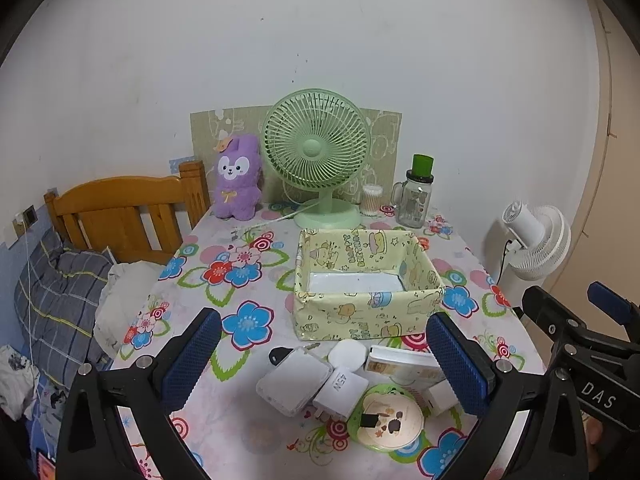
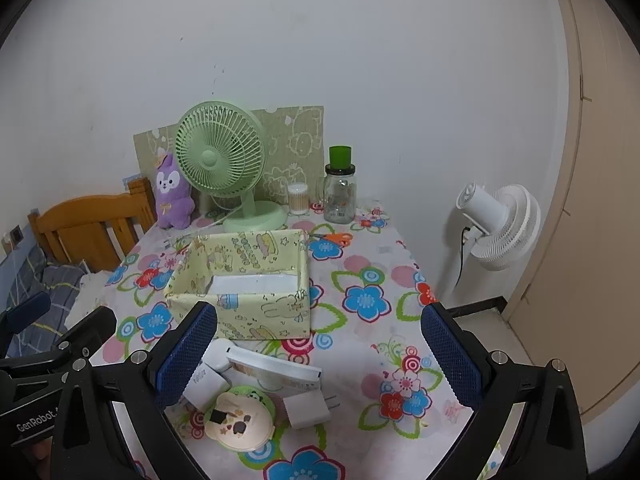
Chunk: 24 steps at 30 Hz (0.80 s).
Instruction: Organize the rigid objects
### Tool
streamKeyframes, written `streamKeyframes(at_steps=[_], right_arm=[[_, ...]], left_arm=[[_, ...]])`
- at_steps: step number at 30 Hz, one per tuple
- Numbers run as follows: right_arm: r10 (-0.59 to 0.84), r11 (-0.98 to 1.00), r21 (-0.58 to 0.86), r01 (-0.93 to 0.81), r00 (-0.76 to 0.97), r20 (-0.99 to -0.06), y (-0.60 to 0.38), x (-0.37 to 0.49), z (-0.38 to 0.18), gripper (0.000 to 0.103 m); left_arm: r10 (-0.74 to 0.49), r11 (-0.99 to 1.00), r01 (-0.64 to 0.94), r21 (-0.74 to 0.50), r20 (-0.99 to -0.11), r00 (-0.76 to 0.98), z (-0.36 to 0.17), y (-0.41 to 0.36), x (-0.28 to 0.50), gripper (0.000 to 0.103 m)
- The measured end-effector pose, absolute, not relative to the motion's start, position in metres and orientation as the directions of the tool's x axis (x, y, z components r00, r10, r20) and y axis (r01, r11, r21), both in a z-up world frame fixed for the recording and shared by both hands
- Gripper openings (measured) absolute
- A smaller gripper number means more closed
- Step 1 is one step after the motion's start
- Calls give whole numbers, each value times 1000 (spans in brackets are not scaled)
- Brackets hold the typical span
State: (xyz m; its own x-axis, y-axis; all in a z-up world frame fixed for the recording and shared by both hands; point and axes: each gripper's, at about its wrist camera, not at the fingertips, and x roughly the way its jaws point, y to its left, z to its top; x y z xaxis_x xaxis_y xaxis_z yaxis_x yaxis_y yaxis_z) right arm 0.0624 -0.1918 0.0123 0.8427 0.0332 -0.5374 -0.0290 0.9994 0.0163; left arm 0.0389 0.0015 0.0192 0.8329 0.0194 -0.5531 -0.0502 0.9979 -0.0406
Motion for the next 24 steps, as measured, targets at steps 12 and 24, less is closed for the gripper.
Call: streamKeyframes(at_steps=[12,24], right_arm=[[-5,1000,-23,-9,853,-521,-197,67,18,103],[26,999,-11,-37,857,-514,-196,75,21,103]], left_arm=[[47,997,-69,-20,-558,829,15,-8,43,103],[56,996,-82,-21,-565,823,17,-6,48,103]])
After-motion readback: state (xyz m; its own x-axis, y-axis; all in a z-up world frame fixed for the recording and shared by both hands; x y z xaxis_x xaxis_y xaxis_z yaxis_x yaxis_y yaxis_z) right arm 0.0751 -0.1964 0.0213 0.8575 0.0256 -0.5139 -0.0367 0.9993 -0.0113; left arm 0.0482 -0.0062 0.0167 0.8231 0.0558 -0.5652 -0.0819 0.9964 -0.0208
